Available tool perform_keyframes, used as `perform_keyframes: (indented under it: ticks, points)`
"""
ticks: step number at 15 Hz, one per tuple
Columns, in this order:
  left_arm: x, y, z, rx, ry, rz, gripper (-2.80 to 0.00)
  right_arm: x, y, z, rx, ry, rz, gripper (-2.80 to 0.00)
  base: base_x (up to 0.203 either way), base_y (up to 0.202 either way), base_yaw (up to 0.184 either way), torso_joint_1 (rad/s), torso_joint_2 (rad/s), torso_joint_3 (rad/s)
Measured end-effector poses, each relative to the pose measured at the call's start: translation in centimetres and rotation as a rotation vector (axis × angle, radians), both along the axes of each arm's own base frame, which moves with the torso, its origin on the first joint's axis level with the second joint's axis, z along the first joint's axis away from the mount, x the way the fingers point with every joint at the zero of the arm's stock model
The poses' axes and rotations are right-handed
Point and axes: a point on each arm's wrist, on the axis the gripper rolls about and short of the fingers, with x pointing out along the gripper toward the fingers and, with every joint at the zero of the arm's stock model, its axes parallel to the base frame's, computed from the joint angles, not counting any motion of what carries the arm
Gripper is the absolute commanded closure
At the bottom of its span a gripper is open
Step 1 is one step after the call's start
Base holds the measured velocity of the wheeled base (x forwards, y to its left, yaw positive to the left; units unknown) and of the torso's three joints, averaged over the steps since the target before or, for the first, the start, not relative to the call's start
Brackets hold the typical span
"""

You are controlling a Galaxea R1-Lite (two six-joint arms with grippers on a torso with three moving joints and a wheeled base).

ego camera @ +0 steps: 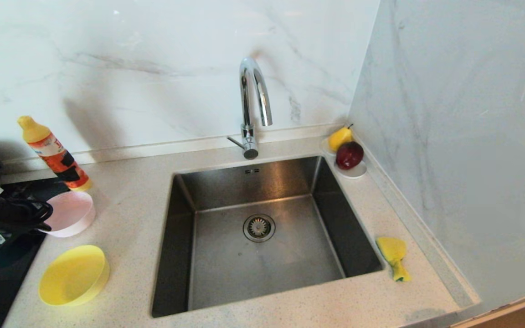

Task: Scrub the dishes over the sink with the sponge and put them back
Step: Place the bowl on the bowl

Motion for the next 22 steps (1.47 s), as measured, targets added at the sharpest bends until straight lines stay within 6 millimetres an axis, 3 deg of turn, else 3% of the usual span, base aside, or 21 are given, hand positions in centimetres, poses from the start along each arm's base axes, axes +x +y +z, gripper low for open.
perform_keyframes:
  ticks: [4, 9, 14, 22]
  points:
    - [-1.8, -1.2, 2.9, -0.014, 0.008, -0.007, 0.0, 0.0, 0.0, 0.0, 0.0, 0.0, 0.0, 0.0, 0.0, 0.0, 0.0, 0.0, 0.0, 0.0]
    - [-5.5, -3.8, 6.7, -0.041, 0.016, -0.114, 0.0, 0.0, 0.0, 0.0, 0.0, 0.0, 0.0, 0.0, 0.0, 0.0, 0.0, 0.0, 0.0, 0.0]
    - [-9.3, -6.2, 5.6, -0.046, 0.149, -0.237, 0.0, 0.0, 0.0, 0.0, 0.0, 0.0, 0.0, 0.0, 0.0, 0.0, 0.0, 0.0, 0.0, 0.0]
    - [-12.3, -8.1, 2.5, -0.065, 0.199, -0.266, 0.0, 0.0, 0.0, 0.0, 0.0, 0.0, 0.0, 0.0, 0.0, 0.0, 0.0, 0.0, 0.0, 0.0]
